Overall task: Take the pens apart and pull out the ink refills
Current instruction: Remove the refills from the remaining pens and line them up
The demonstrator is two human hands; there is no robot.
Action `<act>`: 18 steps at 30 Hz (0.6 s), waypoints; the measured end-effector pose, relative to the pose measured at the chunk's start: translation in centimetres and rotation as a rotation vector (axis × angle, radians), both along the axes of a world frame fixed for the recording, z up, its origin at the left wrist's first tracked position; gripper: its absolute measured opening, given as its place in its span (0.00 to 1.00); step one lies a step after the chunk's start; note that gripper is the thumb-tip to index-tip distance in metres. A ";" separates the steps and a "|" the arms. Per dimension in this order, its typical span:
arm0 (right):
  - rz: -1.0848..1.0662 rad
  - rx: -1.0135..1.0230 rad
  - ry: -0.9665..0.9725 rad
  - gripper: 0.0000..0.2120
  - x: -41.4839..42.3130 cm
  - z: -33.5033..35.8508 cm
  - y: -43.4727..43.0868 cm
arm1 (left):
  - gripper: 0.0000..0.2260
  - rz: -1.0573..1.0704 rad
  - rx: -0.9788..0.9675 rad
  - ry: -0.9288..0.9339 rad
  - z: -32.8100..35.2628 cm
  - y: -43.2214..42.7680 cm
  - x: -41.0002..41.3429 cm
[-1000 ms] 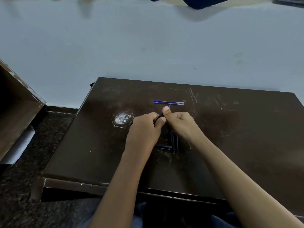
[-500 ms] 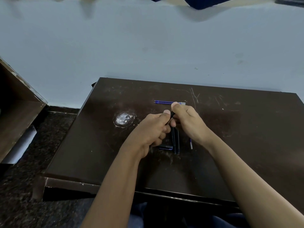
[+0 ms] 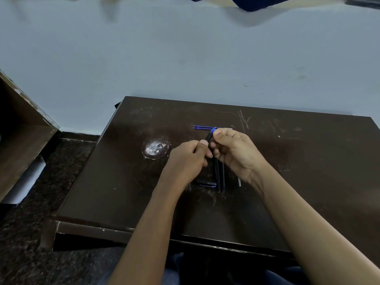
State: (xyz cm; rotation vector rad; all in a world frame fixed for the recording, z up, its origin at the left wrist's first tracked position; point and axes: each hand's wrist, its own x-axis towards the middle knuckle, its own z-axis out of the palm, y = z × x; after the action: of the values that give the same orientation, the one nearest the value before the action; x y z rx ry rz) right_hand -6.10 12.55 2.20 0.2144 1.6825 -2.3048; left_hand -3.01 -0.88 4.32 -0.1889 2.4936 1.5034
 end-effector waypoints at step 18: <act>0.065 -0.206 -0.094 0.11 0.3 1.0 -0.4 | 0.16 0.006 -0.115 -0.006 0.0 0.2 -0.1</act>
State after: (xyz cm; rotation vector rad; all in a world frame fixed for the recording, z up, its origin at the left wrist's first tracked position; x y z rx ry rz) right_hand -5.81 12.17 3.16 0.2180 1.3761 -2.3590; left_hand -3.07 -0.72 4.31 -0.2196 2.5784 1.3609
